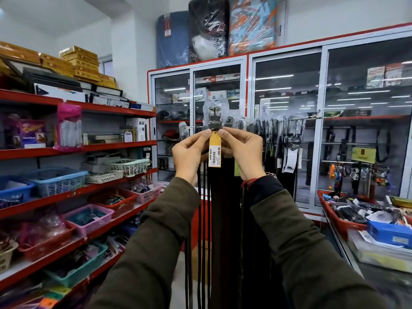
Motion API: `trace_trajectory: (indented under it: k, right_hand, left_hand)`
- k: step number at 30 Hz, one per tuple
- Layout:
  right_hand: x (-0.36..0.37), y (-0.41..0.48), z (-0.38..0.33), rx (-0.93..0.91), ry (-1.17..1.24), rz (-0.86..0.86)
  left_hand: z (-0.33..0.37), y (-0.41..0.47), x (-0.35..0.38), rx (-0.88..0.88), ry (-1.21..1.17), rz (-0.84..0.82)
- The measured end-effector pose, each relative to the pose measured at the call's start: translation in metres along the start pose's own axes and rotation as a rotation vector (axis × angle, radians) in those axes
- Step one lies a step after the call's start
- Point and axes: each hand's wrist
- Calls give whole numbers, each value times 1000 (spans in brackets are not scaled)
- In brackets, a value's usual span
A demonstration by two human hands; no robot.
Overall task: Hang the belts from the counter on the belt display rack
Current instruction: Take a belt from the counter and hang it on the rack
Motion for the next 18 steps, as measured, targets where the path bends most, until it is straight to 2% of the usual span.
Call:
trace_trajectory:
  k: [6,12,15,18]
  right_hand:
    - [-7,8,16,56,-89,61]
    - [-9,21,18,27,-215,73]
    - [-14,22,23,-20,-304,80]
    - [-31,12,32,-262,-486,135]
  left_hand:
    - [-15,2,6,-76,70,4]
    - [-28,12,18,-41,167,46]
    - [-38,14,22,73,274,92]
    - [-48,-3,20,265,332,88]
Point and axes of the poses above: each hand's wrist, its own y-axis towards the middle knuckle, its own x-axis out of the palm, z = x × y, and after that the axes turned 15 degrees about z, right-handed
